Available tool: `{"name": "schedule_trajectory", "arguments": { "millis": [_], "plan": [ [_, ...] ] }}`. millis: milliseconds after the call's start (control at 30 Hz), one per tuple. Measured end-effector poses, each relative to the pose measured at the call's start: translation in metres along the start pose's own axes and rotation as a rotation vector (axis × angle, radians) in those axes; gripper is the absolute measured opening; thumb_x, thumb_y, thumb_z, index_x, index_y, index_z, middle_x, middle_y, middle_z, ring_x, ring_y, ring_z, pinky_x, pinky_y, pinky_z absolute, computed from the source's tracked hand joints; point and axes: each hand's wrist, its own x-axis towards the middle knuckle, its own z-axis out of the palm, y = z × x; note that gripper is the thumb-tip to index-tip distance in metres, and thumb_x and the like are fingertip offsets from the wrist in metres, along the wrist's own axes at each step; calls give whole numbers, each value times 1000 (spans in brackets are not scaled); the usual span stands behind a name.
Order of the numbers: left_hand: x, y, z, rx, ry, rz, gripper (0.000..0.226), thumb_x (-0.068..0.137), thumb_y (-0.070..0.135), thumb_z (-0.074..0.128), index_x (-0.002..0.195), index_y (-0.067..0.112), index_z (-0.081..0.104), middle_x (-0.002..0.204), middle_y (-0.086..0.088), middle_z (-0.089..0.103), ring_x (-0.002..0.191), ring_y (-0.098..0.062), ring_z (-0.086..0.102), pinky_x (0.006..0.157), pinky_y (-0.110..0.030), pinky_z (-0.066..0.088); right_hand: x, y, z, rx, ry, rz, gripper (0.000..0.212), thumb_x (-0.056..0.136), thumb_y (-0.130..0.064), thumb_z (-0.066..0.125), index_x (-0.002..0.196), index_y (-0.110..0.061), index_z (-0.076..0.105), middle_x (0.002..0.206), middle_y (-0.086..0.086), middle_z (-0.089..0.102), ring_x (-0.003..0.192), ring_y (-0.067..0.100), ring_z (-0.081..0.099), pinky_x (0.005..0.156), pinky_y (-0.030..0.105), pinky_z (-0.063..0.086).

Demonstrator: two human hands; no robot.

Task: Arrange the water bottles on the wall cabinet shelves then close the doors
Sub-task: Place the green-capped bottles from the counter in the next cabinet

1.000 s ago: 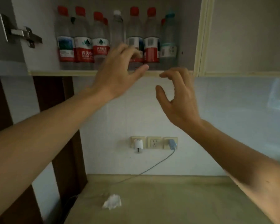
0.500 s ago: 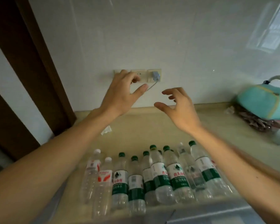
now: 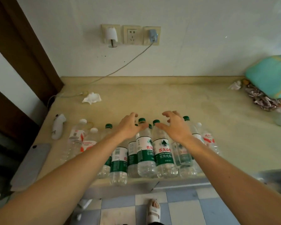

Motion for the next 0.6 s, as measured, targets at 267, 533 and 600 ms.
{"name": "schedule_trajectory", "arguments": {
  "millis": [267,533,600],
  "plan": [
    [35,-2,27,-176,41,-222,68,93,59,60,146,20,44,135,-5,62,107,-21,60,87,-33,47,59,19,12,-247,-230,-166,54,98,-53,54,143,-23,50,135,3,62,124,25,58,113,49,38],
    [47,-3,33,-417,104,-248,24,98,37,61,116,21,67,100,9,69,83,1,62,66,-18,46,86,8,5,-176,-470,-50,37,95,-44,65,119,-17,69,119,8,68,111,27,63,103,47,47],
    [48,-1,23,-556,145,-237,21,99,35,61,113,20,67,93,11,70,80,-1,68,65,-12,49,86,5,-2,-36,-476,-26,34,92,-39,72,116,-15,72,114,7,69,105,25,66,94,41,53]
  ]
}}
